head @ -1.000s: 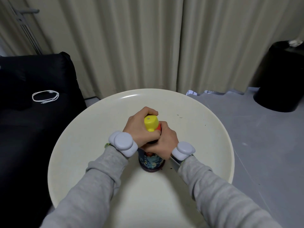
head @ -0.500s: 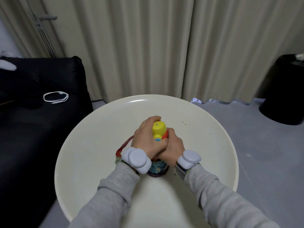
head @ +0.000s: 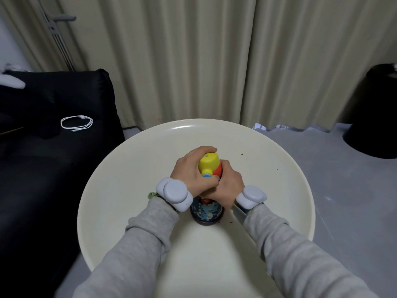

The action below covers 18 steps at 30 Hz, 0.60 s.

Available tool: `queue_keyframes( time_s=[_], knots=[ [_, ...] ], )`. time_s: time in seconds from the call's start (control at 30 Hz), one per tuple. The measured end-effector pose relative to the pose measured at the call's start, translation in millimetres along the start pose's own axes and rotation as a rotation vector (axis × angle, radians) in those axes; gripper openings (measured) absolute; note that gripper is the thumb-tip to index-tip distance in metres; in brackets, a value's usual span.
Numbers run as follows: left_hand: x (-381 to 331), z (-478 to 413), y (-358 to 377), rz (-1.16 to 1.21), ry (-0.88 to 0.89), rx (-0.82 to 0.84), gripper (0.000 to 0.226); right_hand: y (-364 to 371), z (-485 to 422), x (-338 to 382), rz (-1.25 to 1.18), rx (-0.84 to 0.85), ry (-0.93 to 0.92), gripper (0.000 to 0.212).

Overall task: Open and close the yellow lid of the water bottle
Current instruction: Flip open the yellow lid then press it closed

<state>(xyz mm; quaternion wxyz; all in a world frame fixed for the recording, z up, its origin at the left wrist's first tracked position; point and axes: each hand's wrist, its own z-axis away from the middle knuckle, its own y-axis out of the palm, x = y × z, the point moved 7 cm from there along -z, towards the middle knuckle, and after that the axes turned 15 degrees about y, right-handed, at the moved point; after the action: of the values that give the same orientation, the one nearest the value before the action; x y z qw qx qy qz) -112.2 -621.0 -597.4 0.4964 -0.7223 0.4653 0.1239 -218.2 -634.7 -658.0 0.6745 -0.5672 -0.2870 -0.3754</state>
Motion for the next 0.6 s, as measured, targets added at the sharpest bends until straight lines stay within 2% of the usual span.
queue_keyframes(
  time_s=[0.33, 0.6],
  knots=[
    [2, 4, 3, 0.037, -0.014, 0.037, 0.066, 1, 9, 3, -0.005, 0.002, -0.003, 0.073],
    [4, 2, -1, 0.067, -0.026, -0.051, 0.059, -7, 10, 7, 0.05, 0.071, -0.103, 0.078]
  ],
)
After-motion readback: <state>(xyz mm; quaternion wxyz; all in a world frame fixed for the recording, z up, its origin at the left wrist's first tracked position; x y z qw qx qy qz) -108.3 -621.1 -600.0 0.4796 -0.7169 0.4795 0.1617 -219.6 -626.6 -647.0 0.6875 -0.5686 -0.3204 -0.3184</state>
